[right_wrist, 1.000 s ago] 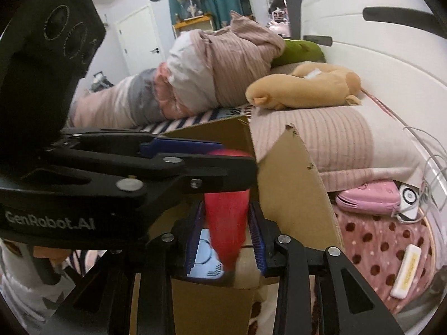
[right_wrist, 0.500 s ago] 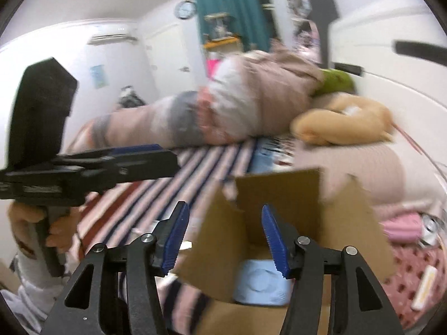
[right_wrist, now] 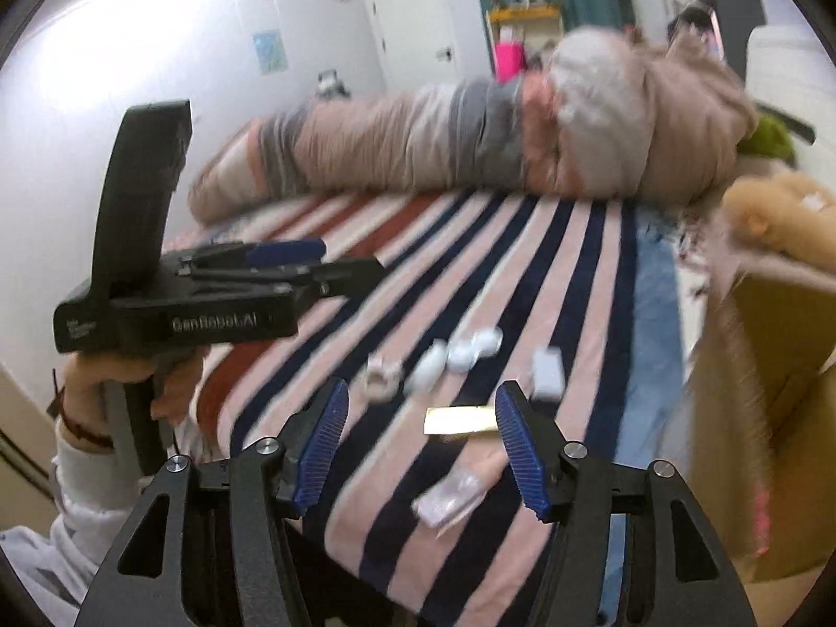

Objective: Organize rigid objects
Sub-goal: 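Move the right gripper over the clear cosmetic bottle, then grasp the clear bottle with the right gripper into the box while left grasps tape roll into box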

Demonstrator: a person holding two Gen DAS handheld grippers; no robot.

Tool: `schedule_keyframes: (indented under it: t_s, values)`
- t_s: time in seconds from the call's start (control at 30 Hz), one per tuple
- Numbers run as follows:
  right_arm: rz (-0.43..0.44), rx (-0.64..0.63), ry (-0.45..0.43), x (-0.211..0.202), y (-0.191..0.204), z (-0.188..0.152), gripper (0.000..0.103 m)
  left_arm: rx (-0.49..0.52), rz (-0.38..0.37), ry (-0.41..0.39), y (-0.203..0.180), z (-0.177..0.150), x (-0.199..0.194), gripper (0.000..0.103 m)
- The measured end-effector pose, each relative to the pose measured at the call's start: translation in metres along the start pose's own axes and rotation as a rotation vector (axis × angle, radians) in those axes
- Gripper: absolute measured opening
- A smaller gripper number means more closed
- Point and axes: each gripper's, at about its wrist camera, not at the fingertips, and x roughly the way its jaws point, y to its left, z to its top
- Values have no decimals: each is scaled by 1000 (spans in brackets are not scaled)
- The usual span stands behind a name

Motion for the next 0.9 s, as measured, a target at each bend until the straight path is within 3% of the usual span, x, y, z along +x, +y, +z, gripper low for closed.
schedule_keyframes:
  t_s: [0.1,0.27,0.33,0.47,0.5,0.57,0.67,0.73,0.9]
  values:
    - [-48,45,63,23,-11,-19,56,-29,-1,48,11,-22,20,72]
    - [-30,180,107,38,-25,-43,57,-66,-9,109,20,-46,45,72]
    - [-10,226,118,49,-25,-50,57,-67,17,124,22,-51,53,72]
    - [-50,294,123,72,-25,-55,57,-66,60,156,26,-59,64,72]
    - [-80,290,133,76,-24,-57,56,-72,61,164,28,-62,67,72]
    - [-92,267,150,77,-25,-58,38,-86,72,181,33,-66,72,72]
    - [-164,207,143,68,-24,-52,27,-101,92,204,40,-72,78,70]
    - [-202,187,144,62,-26,-49,25,-102,90,217,41,-73,82,60]
    - [-130,213,159,69,-32,-50,27,-97,89,211,34,-72,91,60]
